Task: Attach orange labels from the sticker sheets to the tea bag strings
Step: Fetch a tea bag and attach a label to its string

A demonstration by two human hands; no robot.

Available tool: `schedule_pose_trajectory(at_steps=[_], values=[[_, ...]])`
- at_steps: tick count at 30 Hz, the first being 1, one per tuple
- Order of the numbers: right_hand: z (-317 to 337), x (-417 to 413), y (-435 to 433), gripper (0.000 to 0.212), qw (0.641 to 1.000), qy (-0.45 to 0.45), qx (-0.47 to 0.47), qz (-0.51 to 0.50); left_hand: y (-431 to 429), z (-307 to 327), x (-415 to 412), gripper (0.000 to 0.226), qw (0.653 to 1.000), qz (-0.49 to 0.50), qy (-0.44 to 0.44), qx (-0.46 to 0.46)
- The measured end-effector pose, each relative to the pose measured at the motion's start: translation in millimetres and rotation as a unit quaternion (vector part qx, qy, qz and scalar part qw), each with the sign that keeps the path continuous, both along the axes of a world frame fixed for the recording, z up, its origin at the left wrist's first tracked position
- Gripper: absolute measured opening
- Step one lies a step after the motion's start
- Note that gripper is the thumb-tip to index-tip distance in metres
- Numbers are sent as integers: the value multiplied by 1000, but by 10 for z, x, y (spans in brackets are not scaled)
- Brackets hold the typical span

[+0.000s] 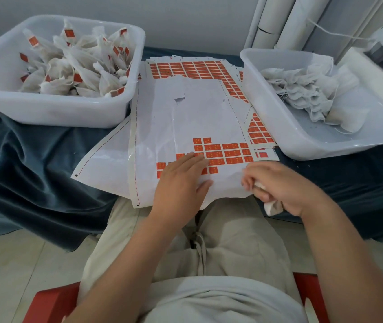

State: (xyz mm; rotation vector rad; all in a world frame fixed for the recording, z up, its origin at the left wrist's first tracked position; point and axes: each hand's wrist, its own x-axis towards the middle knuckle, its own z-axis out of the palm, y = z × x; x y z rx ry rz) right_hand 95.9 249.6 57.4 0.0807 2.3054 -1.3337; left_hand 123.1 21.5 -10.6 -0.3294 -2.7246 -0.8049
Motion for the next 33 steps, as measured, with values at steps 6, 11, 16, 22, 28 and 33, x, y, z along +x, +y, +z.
schedule_pose_trajectory(at_steps=[6,11,16,22,28,33], values=[[-112,-50,2,32,972,149,173,-62,18,-82,-16,31,997,38,58,-17],[-74,-23,41,57,955,152,255,3,-31,-68,-17,18,991,33,125,18],[-13,12,-17,59,932,279,214,-93,-37,42,-24,12,985,26,160,58],[4,3,-112,44,965,103,-191,-146,-78,205,-5,9,982,32,110,148],[-57,15,-115,50,972,179,-141,-62,-138,287,-7,13,987,-19,74,142],[-69,-13,-82,52,972,175,-150,-47,-124,316,26,9,972,-3,53,227]])
